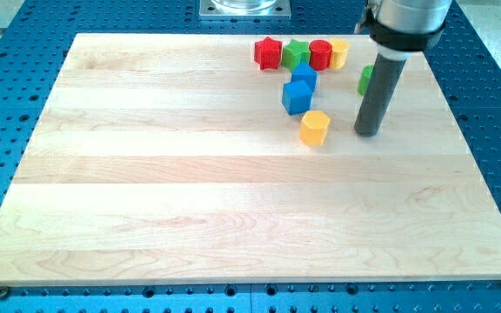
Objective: Place the hexagon into the cube
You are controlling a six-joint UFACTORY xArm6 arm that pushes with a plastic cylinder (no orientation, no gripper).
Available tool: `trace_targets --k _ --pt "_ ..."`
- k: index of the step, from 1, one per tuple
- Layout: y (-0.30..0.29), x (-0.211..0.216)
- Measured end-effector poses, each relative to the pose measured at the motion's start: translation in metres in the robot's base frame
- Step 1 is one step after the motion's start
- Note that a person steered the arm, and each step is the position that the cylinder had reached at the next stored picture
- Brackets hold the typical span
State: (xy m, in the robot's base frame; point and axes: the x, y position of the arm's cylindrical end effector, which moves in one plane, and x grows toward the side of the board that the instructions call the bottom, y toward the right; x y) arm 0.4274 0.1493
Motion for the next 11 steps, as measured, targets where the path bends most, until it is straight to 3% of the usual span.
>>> trace_targets --k 2,3,6,7,10,11 --pt "-0.066 0.009" --pt "-0.085 0.048" --pt "-0.084 0.012" --pt "-0.137 0.016" --pt "-0.096 -0.004" --pt "-0.042 0.009"
